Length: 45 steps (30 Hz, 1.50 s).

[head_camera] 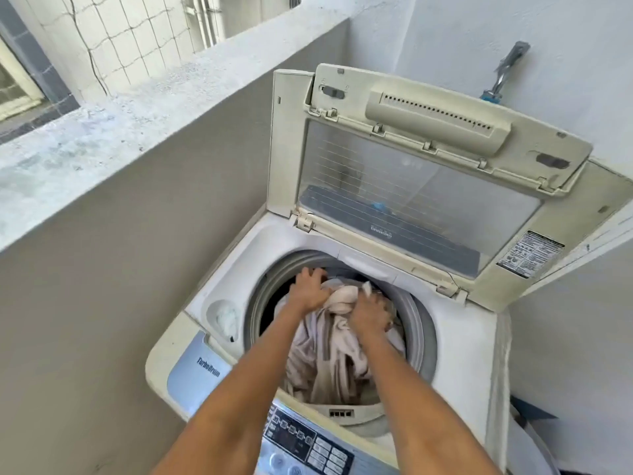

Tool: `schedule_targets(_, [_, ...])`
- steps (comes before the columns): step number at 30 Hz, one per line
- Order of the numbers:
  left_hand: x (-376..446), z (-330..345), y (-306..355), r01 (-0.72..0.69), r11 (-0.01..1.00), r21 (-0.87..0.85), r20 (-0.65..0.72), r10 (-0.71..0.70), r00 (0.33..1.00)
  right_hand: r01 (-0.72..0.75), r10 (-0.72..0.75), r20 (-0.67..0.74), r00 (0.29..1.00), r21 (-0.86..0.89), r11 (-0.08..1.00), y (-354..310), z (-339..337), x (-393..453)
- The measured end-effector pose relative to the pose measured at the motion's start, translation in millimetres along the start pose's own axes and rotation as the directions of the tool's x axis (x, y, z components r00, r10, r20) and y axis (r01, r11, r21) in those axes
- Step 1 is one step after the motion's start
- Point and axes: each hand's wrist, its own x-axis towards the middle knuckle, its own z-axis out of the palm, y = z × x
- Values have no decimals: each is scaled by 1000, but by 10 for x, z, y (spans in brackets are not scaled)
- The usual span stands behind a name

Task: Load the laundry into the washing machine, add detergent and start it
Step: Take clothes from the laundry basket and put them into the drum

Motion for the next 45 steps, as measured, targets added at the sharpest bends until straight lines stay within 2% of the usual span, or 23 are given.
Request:
schedule_targets(2, [-1,219,45,-108,990,93,92,100,991,-99,114,-98,989,147,984,232,-89,72])
schedule_targets(3, [-7,360,50,-187,974,131,170,164,972,-95,137,-177,975,229,969,358,-112,85])
schedule_targets(5, [-43,599,57,-315,917,245,310,234,922,20,103,-392,914,298,954,560,-94,44])
schedule_targets(7, [21,800,-4,-348,852,392,403,181,897,148,-9,-533,846,219,964,654,54,-22])
schedule_targets(8, [77,888,-31,-338,827,450,446,121,887,165,-41,-516,855,197,967,674,192,-52])
schedule_targets(9, [151,957,-63,-323,807,495,480,56,875,154,-61,-430,901,184,971,676,345,-85])
schedule_targets(11, [235,998,-93,-313,759,571,530,-50,847,125,-108,-115,987,153,980,626,666,-141])
schedule_targets(13, [303,958,-135,-313,730,608,548,-100,831,104,-142,205,968,187,977,514,864,-171])
schedule_targets(14, [350,922,-155,-304,755,581,566,-107,817,97,-155,303,940,198,975,446,899,-161])
schedule_targets(17, [538,758,-286,-369,806,462,647,-21,763,70,-135,397,908,174,982,346,876,-47])
schedule_targets(18, [584,713,-316,-392,822,412,634,50,771,48,-110,375,920,172,984,339,802,-30])
schedule_targets(19, [588,649,-311,-388,845,368,568,126,813,32,-88,306,948,185,982,339,693,-33])
schedule_targets(21, [505,501,-187,-432,836,339,351,314,882,33,-38,17,999,203,979,372,384,-84])
schedule_targets(22, [462,449,-98,-464,812,354,238,401,885,44,-10,-140,990,239,970,382,214,-126])
schedule_targets(24, [298,341,192,-532,755,384,95,541,836,70,59,-377,924,321,945,439,-140,-269])
schedule_targets(27, [74,293,714,-538,782,315,-30,575,818,36,154,-469,870,371,928,552,-561,-521])
schedule_targets(29, [-94,311,1107,-533,830,165,-152,555,818,18,228,-521,823,424,905,706,-764,-709])
schedule_targets(31, [-279,377,1521,-578,816,-11,-224,561,797,29,291,-587,755,474,880,934,-933,-898])
schedule_targets(35, [-688,661,2257,-669,718,-191,-243,626,741,74,454,-615,645,642,763,1606,-1057,-1214])
schedule_targets(38, [-1012,1096,2688,-717,643,-271,-198,692,695,59,537,-589,604,705,707,2254,-941,-1435])
schedule_targets(42, [-1332,1955,3132,-712,664,-230,-13,729,684,-31,623,-477,621,779,627,3161,-568,-1647])
schedule_targets(45, [-1486,2765,3381,-653,747,-126,129,665,735,-115,641,-348,684,816,566,3889,-136,-1671])
